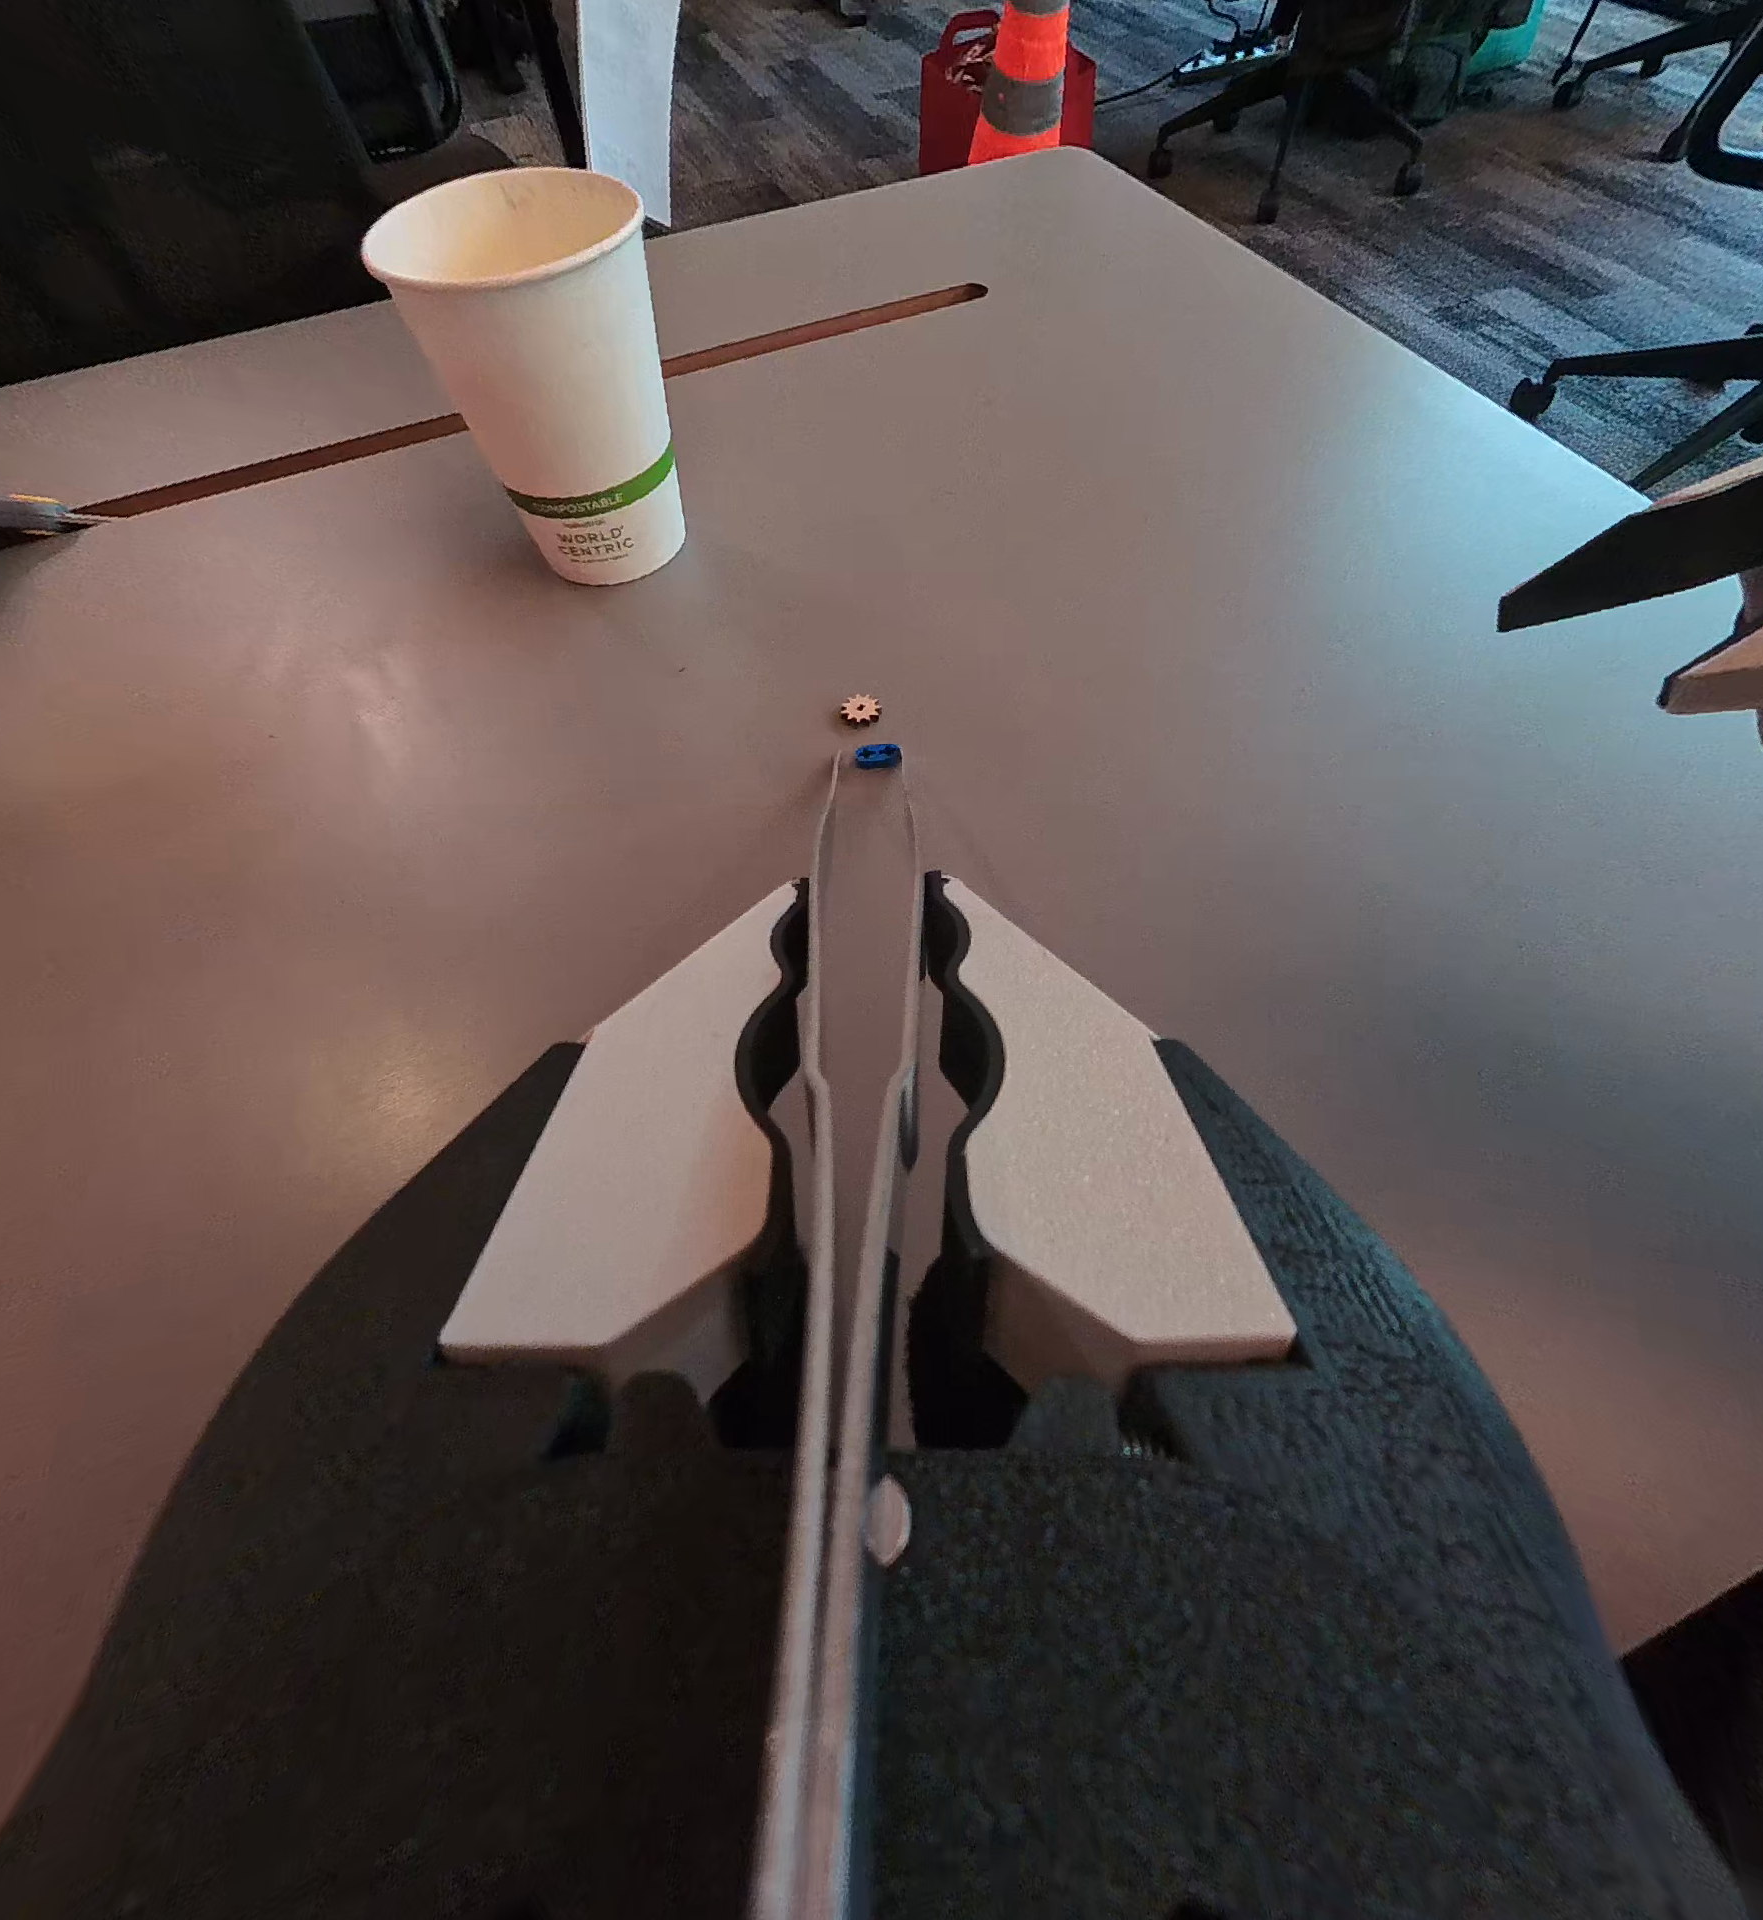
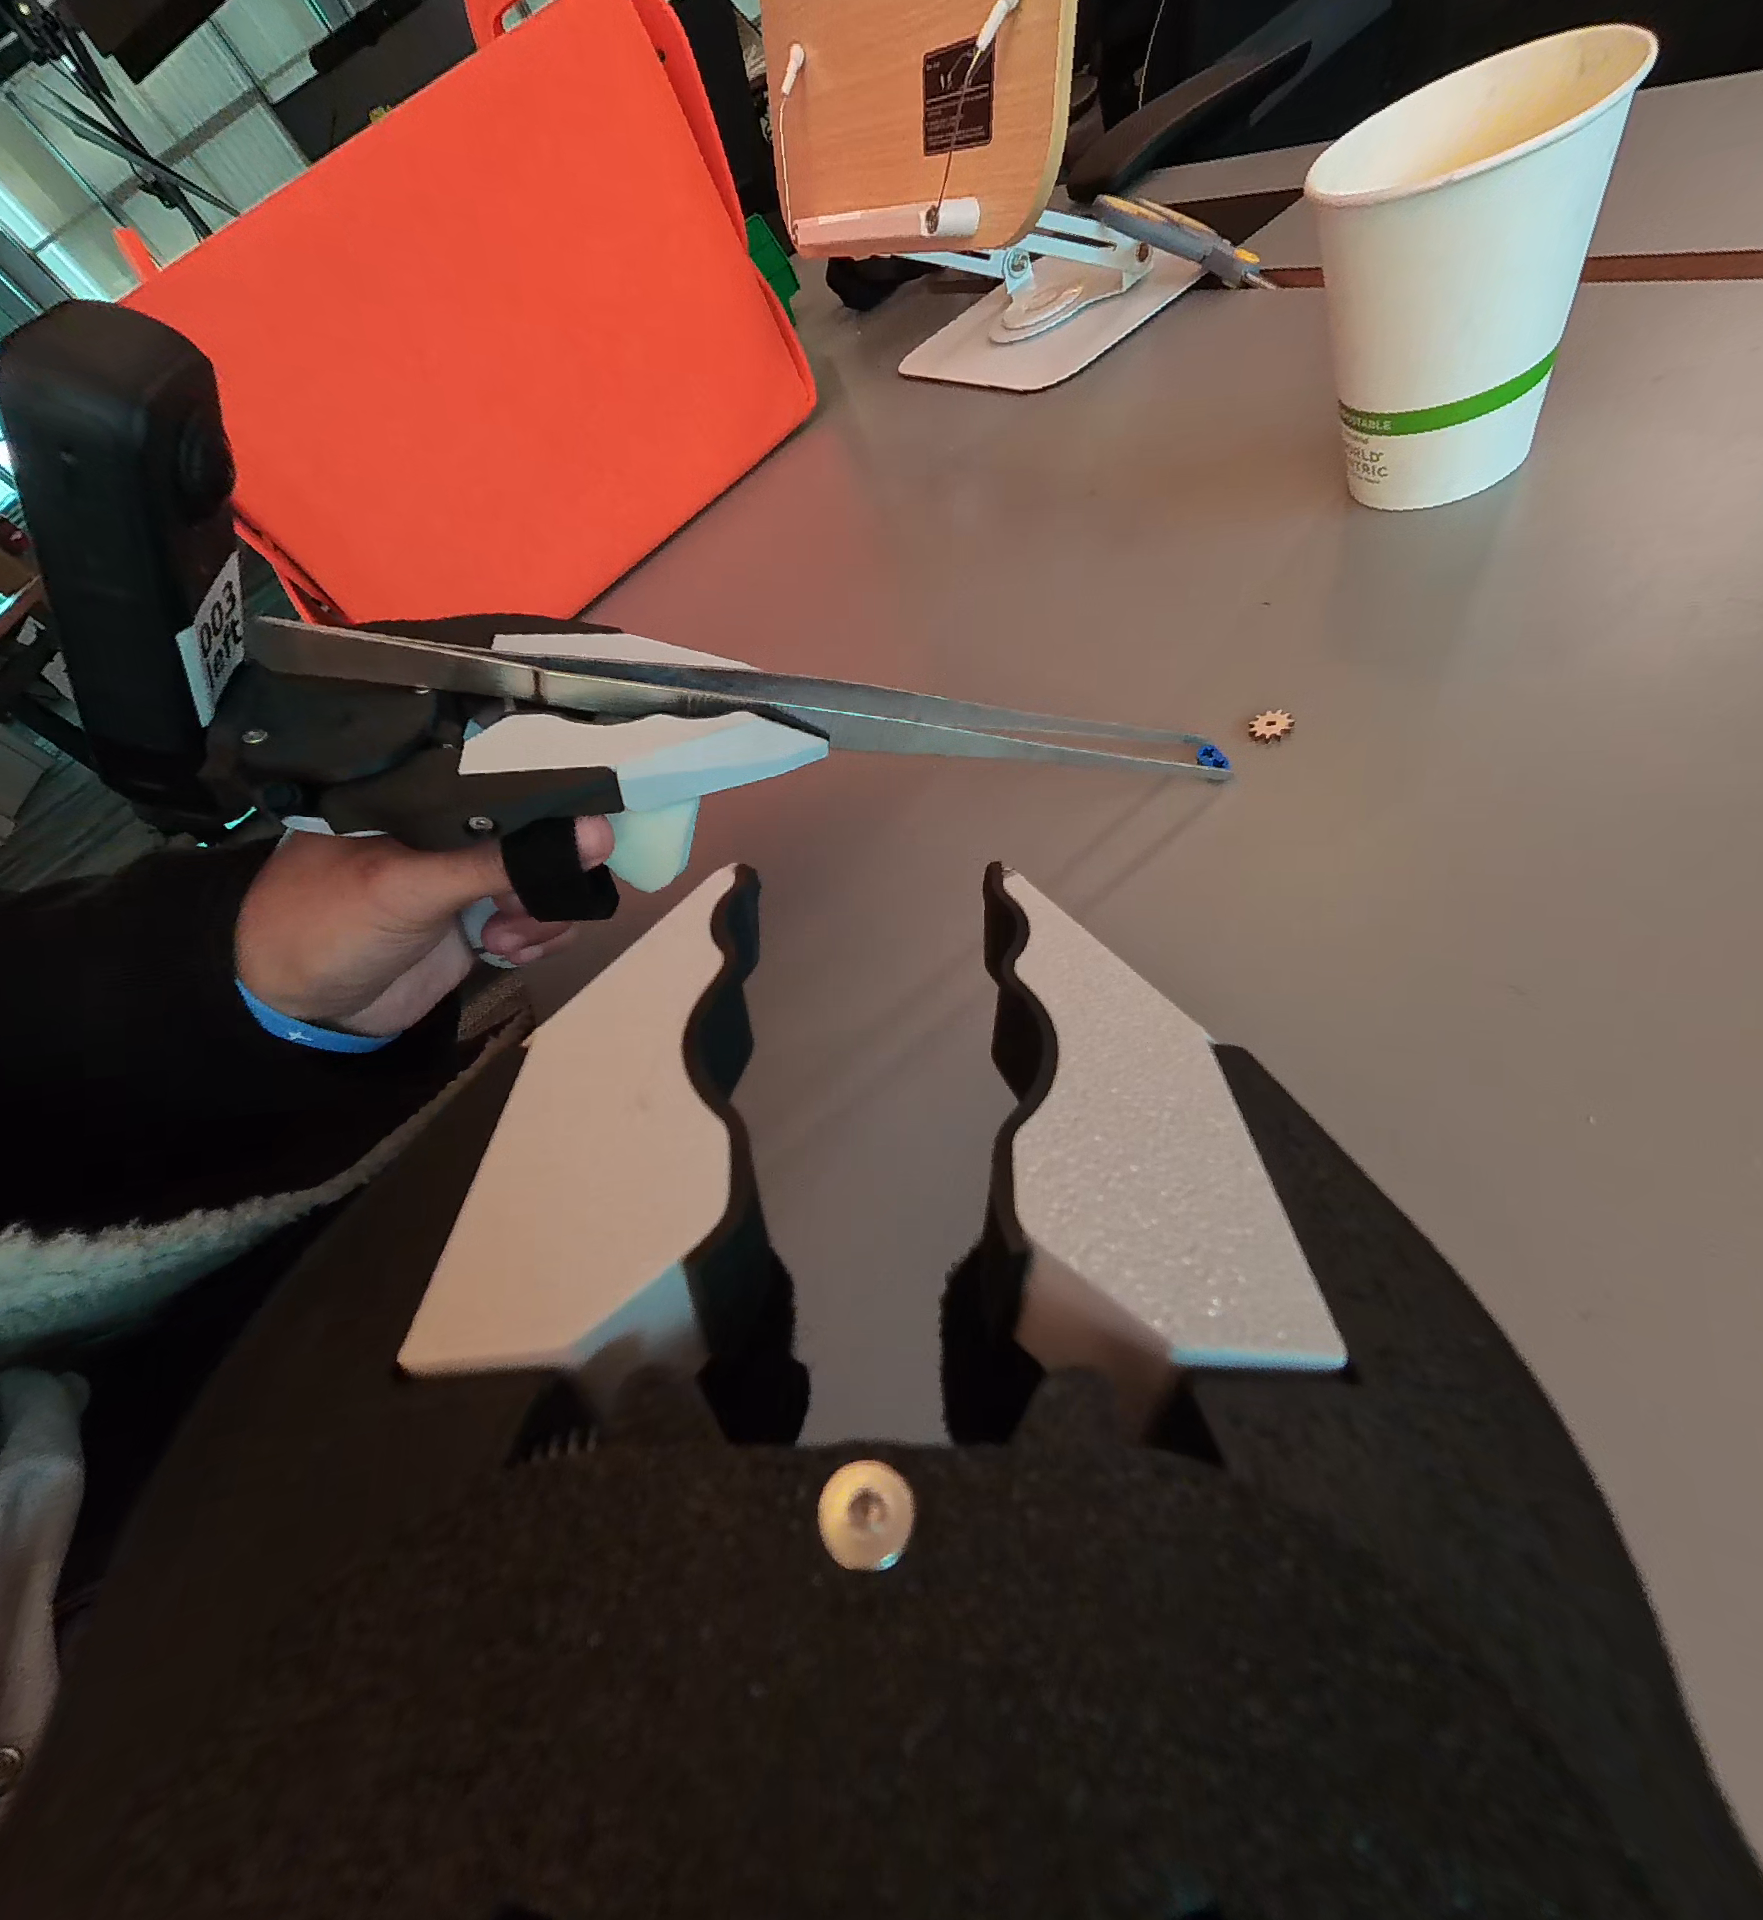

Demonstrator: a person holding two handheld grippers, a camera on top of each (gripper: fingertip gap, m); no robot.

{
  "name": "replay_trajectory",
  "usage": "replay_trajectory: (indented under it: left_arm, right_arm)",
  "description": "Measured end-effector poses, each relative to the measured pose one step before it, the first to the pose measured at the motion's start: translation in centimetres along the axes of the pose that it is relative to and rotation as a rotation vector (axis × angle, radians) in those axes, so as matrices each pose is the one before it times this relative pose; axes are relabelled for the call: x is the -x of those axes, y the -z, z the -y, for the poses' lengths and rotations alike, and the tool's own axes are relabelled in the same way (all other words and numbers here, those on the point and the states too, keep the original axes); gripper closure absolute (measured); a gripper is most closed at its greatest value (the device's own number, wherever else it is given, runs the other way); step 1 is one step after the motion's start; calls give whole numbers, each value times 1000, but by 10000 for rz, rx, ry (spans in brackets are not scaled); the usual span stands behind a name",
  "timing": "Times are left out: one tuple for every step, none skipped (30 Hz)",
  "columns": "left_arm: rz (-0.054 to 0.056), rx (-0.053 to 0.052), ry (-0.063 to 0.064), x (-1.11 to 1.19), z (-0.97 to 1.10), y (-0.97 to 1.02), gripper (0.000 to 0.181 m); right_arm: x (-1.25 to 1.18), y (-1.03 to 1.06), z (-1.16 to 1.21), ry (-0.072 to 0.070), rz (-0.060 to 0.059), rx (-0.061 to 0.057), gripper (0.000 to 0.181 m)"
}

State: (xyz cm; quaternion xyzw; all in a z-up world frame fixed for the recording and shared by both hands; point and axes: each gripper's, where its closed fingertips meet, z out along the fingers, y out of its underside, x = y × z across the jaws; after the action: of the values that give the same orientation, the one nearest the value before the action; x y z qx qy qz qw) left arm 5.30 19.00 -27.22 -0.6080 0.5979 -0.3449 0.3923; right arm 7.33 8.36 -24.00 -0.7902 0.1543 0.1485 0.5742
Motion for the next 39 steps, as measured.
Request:
replay_trajectory:
  left_arm:
    - [-5, -6, 18, 23, 11, 29, 160]
    - [3, -21, 19, 13, 37, 33, 161]
    - [2, -14, -11, 2, 28, 18, 161]
    - [-3, -4, -23, -37, 25, 9, 161]
    - [9, 3, -19, -13, 15, 13, 161]
    - [-27, 2, -22, -72, 7, 10, 162]
    - [-35, 4, 22, -54, 4, 7, 162]
    - [-33, 8, 46, -28, -3, 7, 163]
    - [-29, 6, 26, -8, -1, 6, 163]
    - [-24, 6, -4, -10, 13, 4, 164]
    - [13, -2, -11, 48, 29, 11, 164]
    - [36, -10, -11, 70, 40, 6, 164]
    - [-26, -6, -30, -34, 31, -3, 164]
    - [-50, 10, -7, -75, 22, 4, 165]
    - [-2, -27, 8, -6, 55, 13, 165]
    - [-32, -40, -57, -60, 106, 33, 165]
    - [28, -66, -98, 55, 206, 46, 166]
    - [44, -114, -130, 125, 337, 65, 166]
    - [61, -134, -108, 223, 448, 76, 166]
    - [82, -194, -104, 349, 601, 59, 166]
    - [39, -185, -152, 423, 733, -14, 166]
    - [75, -198, -218, 699, 1015, -88, 166]
    - [188, -244, -168, 1074, 1256, -110, 166]
    - [166, -242, -37, 1198, 1424, -138, 166]
    - [86, -279, 64, 1195, 1640, -221, 166]
    - [17, -259, 50, 1082, 1725, -355, 166]
    - [72, -170, 37, 1115, 1662, -457, 166]
    - [23, -112, 11, 945, 1520, -560, 166]
    - [-45, 40, -62, 742, 1185, -656, 165]
    - [93, 98, -41, 818, 873, -698, 166]
    - [73, 105, -47, 658, 564, -761, 166]
    - [-2, 228, -41, 421, 203, -796, 165]
    - [-6, 234, -42, 305, -40, -807, 165]
    - [-51, 294, -61, 176, -258, -821, 165]
    - [-17, 261, 72, 211, -299, -739, 165]
    - [-105, 128, 90, 51, -252, -701, 165]
    - [-170, 290, 93, -48, -467, -699, 165]
    - [-115, 295, 144, 25, -515, -639, 165]
    - [-129, 313, 102, -17, -564, -612, 165]
  right_arm:
    - [5, 1, -3, -1, 3, 2, 139]
    - [4, -1, -12, -3, 4, 2, 139]
    - [15, -10, -1, 1, 5, 0, 139]
    - [9, 5, -1, 4, -1, 4, 139]
    - [2, 1, -8, 6, -2, 3, 139]
    - [4, 8, -5, 4, -1, -2, 139]
    - [8, 1, 14, -2, 2, -3, 139]
    - [2, 6, -11, -3, 3, 0, 139]
    - [-3, -6, -4, 1, -2, 5, 139]
    - [-8, 2, -5, 5, -3, 3, 139]
    - [-2, -1, 3, 3, 0, -2, 139]
    - [9, 0, 16, -3, 2, -5, 139]
    - [-2, 6, -10, -2, 1, -1, 139]
    - [-16, 3, 0, 1, -4, 3, 139]
    - [-4, 0, 0, 1, -2, 0, 139]
    - [-5, -3, 11, -4, 1, -5, 139]
    - [6, 9, 14, -5, 0, -6, 139]
    - [-2, 6, 5, 1, 0, -5, 139]
    - [-19, 11, 14, 7, -6, -3, 139]
    - [-23, 3, -1, 1, -9, 4, 139]
    - [-9, 6, 14, -12, 1, -6, 139]
    - [6, 6, 37, -22, 14, -22, 139]
    - [35, 6, 12, -24, 24, -16, 139]
    - [23, -12, -1, -18, 16, 0, 139]
    - [33, -6, 4, -4, 11, 2, 139]
    - [37, 1, 25, 12, 4, -9, 139]
    - [14, 0, 12, 18, -6, -5, 139]
    - [4, 7, -10, 14, -6, 7, 139]
    - [12, -1, -10, 12, -2, 9, 139]
    - [-14, 23, 1, 9, -7, 1, 139]
    - [-19, 22, 38, 1, -11, -18, 139]
    - [-23, 28, 69, -5, -6, -30, 139]
    - [-35, 32, 36, -9, -5, -16, 139]
    - [-53, 18, 8, -11, -7, -1, 139]
    - [-49, 26, -6, -17, -4, 1, 139]
    - [-13, 24, 23, -21, 7, -10, 139]
    - [11, 28, 39, -19, 17, -21, 139]
    - [36, 13, 21, -13, 17, -13, 139]
    - [52, 0, -16, -1, 17, 2, 139]
